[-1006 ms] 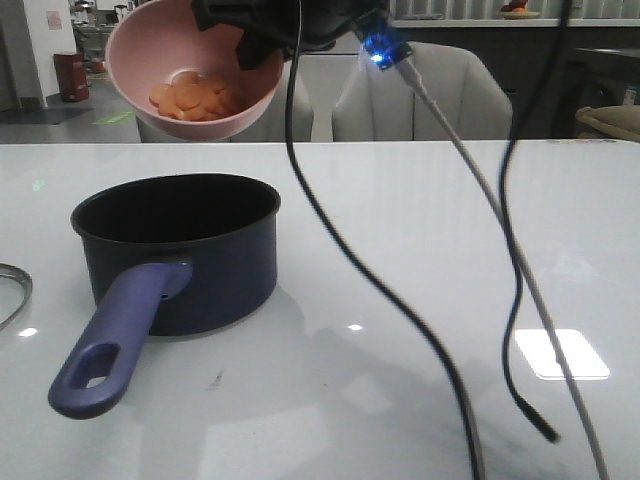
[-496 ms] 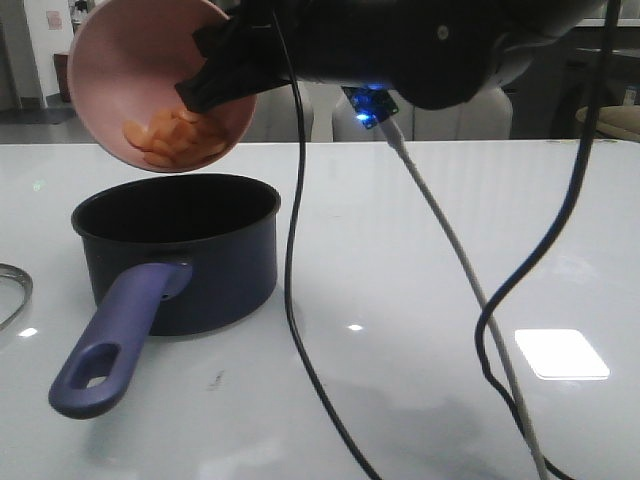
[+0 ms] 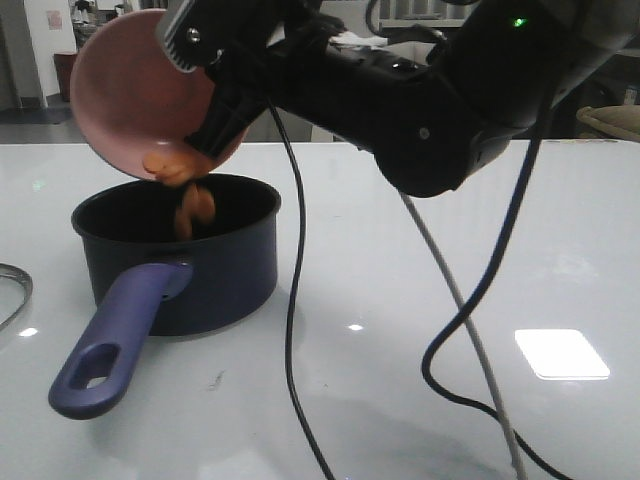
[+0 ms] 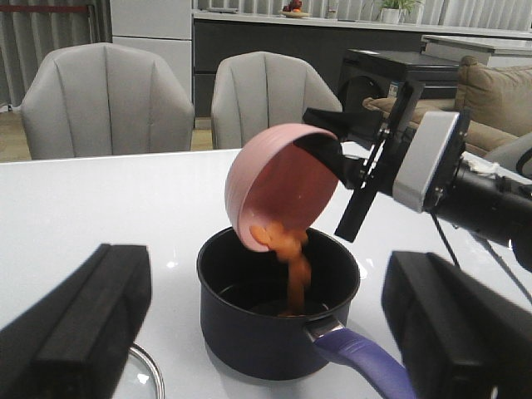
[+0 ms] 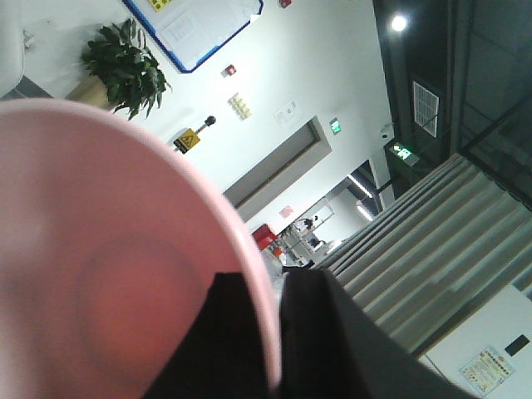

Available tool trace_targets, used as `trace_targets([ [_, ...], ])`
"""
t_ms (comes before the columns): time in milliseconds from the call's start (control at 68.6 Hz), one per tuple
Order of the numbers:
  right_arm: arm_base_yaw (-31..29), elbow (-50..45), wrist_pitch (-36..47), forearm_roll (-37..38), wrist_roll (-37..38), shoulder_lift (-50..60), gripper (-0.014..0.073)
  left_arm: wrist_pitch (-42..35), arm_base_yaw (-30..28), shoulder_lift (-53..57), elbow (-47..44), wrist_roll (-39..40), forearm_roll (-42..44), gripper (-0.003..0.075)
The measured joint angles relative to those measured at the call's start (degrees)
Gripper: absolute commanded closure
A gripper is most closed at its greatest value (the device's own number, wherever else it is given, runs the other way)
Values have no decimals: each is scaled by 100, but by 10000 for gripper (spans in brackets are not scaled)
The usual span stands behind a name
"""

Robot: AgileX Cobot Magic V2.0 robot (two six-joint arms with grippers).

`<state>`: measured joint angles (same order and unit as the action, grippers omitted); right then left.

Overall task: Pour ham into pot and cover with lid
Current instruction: 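Tilt the pink bowl with the right gripper to pour pieces into saucepan, then carry the empty pink bowl back and lower it onto the table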

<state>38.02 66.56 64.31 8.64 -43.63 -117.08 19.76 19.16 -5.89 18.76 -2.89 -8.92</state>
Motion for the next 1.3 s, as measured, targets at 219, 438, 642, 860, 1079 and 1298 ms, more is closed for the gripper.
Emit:
trace_targets([
  [219,0,-2,0,-132,107,-89,454,0,0,0,0,0,0,115],
  [438,0,-2,10,-824,1637,-89,454,0,0,0,0,0,0,115],
  [642,0,-2,-560,-1277,3812,165,454,0,0,0,0,0,0,115],
  [860,0,-2,-2927,-1342,4724,954,454,0,0,0,-9,0,0,115],
  [1079,-256,-2,-5346,-1342,4759,1915,454,0,0,0,-22,0,0,115],
  [1298,-1165,-2,-7380,-1382,4767,2426,454,0,0,0,-22,0,0,115],
])
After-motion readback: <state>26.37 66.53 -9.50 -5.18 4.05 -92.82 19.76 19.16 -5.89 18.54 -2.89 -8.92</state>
